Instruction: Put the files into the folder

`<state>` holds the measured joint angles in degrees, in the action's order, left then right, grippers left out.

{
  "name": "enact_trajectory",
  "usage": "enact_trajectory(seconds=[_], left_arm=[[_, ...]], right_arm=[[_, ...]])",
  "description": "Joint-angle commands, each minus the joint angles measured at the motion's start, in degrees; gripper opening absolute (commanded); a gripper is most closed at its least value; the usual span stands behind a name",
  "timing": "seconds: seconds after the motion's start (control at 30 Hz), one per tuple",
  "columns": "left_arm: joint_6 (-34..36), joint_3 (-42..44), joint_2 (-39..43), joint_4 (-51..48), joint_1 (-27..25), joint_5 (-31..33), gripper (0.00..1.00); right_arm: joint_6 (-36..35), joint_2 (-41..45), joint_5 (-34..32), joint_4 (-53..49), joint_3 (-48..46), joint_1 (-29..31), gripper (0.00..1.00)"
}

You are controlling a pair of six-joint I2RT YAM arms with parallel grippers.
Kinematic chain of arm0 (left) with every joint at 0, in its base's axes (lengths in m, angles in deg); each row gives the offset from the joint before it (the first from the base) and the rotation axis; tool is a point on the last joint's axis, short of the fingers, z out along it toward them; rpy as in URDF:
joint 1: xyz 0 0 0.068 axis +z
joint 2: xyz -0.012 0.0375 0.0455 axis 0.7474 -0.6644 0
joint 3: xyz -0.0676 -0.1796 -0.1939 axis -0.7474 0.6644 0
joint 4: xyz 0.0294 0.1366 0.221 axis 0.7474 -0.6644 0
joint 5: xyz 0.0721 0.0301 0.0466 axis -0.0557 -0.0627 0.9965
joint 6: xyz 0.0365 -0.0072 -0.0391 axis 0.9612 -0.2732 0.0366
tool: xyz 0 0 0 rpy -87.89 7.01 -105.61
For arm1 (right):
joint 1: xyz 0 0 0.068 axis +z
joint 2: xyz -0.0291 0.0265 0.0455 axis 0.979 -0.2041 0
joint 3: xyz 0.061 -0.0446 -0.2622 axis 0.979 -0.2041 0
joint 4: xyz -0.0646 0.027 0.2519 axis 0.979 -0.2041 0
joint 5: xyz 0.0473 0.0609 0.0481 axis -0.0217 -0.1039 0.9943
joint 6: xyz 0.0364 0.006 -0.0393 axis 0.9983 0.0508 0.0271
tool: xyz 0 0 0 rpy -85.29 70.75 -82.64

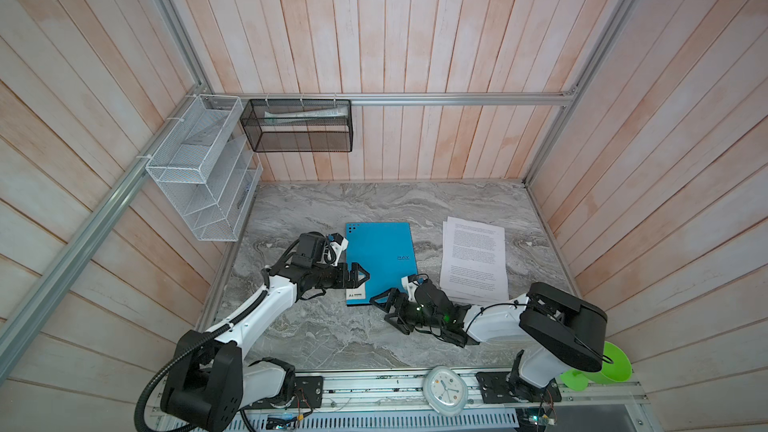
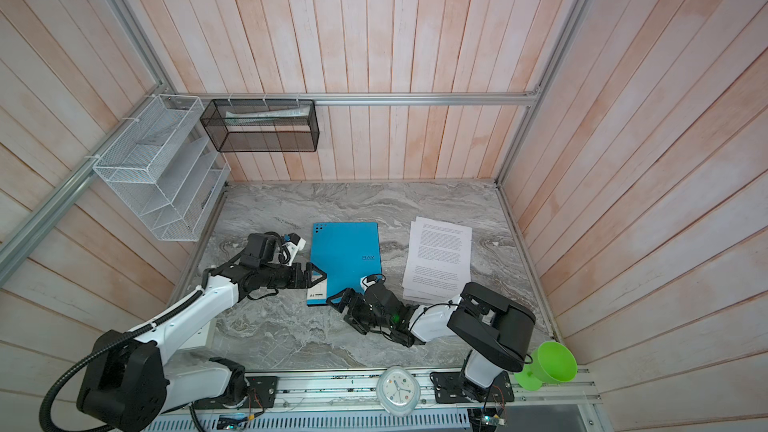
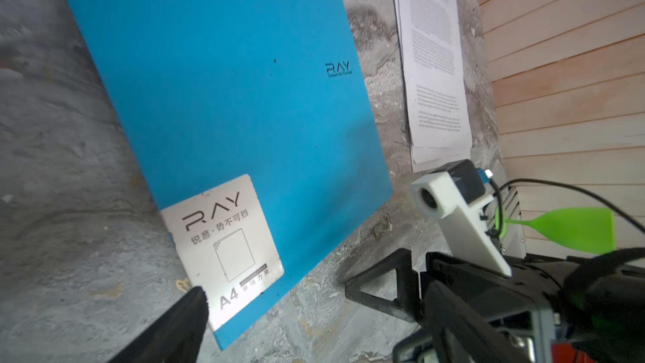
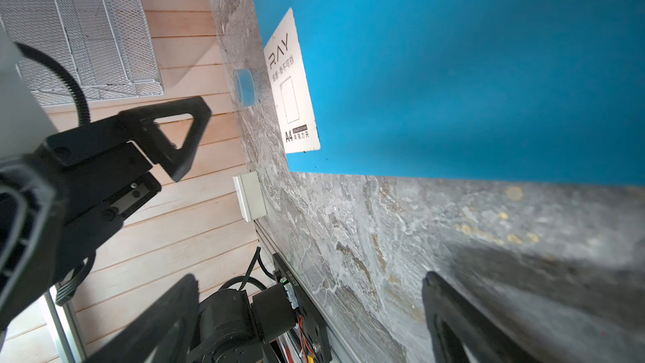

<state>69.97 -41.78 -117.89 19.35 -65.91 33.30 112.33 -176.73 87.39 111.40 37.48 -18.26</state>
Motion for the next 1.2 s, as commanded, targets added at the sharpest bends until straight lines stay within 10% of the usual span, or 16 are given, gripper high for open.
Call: enact_trajectory(seconds=[0.0,0.87,1.17], left_arm=[[1.1,4.2,-0.1,1.2,1.7,4.9,0.99],[-5.3,5.8,-12.4,10.7,0.0,-18.5,0.99],[-1.4,4.9,-9.0,6.9,0.3,-12.0,0.99]], right_arm=[[2.9,-2.4,0.8,8.0,-1.6,0.3,0.97],[8.7,-10.3,-4.3,24.7,-4.8,-0.6,0.94],[8.3,-6.9,-7.6,24.5,-7.3,-1.1,0.93]])
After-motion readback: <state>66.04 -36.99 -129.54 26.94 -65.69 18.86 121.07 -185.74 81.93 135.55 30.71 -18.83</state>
